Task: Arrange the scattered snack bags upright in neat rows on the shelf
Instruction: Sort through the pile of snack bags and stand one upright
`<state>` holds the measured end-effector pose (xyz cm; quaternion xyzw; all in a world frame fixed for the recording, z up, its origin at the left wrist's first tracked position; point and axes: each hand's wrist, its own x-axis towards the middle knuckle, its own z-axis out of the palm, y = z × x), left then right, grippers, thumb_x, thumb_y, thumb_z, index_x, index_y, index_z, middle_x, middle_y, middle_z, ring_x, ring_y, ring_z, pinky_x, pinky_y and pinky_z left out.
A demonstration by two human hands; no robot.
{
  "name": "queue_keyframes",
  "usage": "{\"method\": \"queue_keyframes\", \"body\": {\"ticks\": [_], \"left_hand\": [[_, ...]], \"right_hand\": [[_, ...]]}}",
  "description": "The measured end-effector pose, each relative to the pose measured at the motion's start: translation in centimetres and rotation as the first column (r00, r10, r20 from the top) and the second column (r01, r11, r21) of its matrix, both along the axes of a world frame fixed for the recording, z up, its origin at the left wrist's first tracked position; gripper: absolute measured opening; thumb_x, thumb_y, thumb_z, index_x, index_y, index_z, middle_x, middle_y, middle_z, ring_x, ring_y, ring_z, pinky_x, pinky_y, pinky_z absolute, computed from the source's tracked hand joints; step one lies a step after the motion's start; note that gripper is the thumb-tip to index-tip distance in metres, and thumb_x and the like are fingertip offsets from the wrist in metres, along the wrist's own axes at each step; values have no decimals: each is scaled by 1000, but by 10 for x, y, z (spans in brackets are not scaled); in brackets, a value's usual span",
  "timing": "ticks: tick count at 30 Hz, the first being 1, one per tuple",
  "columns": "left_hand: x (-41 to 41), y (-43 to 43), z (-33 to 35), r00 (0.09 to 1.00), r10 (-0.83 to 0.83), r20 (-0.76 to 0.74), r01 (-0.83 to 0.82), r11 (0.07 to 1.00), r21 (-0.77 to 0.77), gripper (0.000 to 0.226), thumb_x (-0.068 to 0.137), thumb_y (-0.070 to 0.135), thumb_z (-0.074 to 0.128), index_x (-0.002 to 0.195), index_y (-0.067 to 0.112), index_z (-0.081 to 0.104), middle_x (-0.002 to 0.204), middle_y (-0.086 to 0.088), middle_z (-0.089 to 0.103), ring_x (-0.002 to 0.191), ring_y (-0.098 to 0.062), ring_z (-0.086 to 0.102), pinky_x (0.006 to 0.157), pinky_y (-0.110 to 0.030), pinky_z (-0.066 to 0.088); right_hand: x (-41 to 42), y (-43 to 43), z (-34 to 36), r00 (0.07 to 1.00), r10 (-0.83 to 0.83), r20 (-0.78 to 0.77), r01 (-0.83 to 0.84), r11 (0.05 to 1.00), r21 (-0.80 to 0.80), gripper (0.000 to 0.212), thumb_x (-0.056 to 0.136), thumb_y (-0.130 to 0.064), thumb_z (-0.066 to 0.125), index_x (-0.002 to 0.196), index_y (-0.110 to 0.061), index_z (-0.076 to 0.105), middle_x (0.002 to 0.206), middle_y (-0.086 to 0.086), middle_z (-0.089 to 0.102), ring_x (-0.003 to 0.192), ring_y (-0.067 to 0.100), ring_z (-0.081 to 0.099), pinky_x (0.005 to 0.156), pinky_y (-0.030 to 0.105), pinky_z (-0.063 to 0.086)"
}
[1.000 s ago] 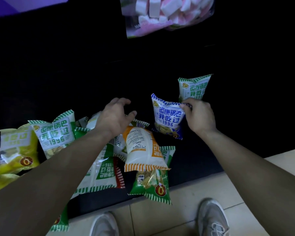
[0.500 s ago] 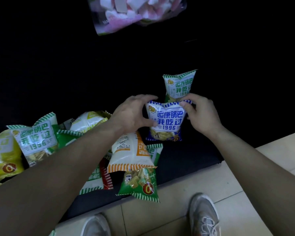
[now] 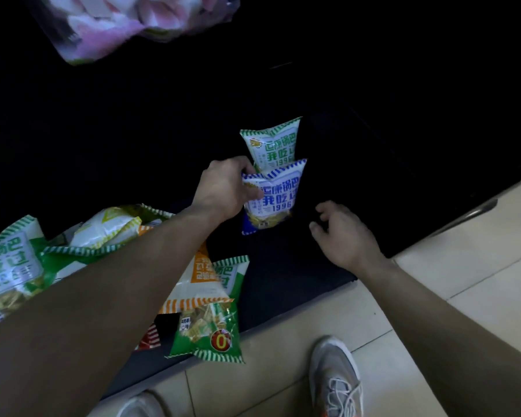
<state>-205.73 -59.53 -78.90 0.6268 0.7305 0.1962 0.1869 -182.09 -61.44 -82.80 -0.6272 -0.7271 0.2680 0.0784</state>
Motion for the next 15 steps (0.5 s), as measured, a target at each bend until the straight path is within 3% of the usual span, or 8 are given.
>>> {"method": "queue_keyframes", "body": {"ticks": [5, 9, 15], "left_hand": [[21, 34, -13, 999, 9, 36, -10, 1000, 25, 34, 77, 34, 83, 95, 30, 55, 97, 5, 59, 82, -14, 57, 66, -25, 41], [38, 49, -25, 993, 77, 86, -81, 996, 46, 31, 81, 31, 79, 101, 24, 57, 92, 3, 56, 77, -15, 55, 65, -27, 43], [47, 59, -31, 986, 121, 112, -132, 986, 98, 31, 84, 23, 77, 106, 23, 56, 94, 1, 57, 78, -17, 57, 64, -28, 44]], "right_hand": [[9, -14, -18, 957, 150, 246, -96, 971, -219, 39, 98, -41, 49, 133, -24, 51, 137, 5, 46, 120, 27, 54, 95, 38, 49], [11, -18, -30, 942, 189, 279, -112, 956, -270, 42, 98, -41, 48, 136, -22, 48, 145, 9, 41, 126, 31, 50, 100, 40, 47], [6, -19, -34, 934, 228, 274, -157, 954, -256, 41, 97, -41, 50, 133, -22, 50, 135, 6, 46, 119, 30, 53, 93, 42, 50]]}}
